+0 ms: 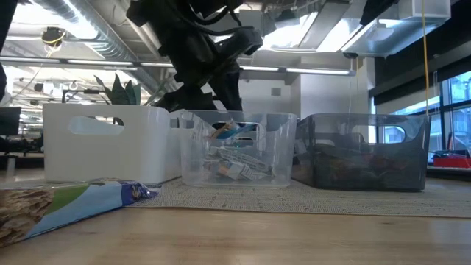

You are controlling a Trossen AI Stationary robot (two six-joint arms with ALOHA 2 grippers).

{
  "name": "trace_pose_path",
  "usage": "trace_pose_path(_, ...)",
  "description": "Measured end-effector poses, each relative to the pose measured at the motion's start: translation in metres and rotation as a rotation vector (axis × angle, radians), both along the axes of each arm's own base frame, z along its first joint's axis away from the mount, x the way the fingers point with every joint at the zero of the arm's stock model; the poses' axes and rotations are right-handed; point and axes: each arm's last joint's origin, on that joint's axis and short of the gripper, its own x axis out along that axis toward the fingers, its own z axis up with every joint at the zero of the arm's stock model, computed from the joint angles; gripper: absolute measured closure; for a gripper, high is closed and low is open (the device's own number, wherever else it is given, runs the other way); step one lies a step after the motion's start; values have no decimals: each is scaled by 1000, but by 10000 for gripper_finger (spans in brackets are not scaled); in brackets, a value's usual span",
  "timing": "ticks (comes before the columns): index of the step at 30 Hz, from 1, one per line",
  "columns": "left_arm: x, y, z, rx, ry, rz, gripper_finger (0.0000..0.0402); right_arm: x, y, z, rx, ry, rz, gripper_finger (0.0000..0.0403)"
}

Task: Pick and place Granola Bars by type
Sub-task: Put the orange granola bar into the transparent bin, then put the purple granola bar into the white bin

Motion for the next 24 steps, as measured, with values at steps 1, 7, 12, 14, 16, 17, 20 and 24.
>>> trace_pose_path(1, 0, 0, 0, -13, 0, 1, 283, 0, 0, 0, 0, 0, 0, 229)
trace_pose_path(7, 0, -1, 0, -29, 0, 0, 274, 0, 0, 0, 0, 0, 0, 229)
trace_pose_path(12, 0, -1, 0, -26, -1, 0, 236, 0, 0, 0, 0, 0, 1, 229)
trace_pose_path(14, 1, -1, 1, -35, -9, -6, 220, 0, 0, 0, 0, 1, 1, 229)
trace_pose_path(16, 1, -2, 4, -57, -30, -21, 208, 0, 0, 0, 1, 1, 1, 229)
trace_pose_path(17, 0, -2, 8, -59, -41, -31, 204, 0, 0, 0, 1, 1, 2, 229)
trace_pose_path(20, 0, -11, 27, -40, -94, -74, 197, 0, 0, 0, -1, 4, 3, 229)
trace_pose_path(24, -5, -34, 63, -27, -121, -132, 198, -1, 0, -1, -6, 14, 5, 229)
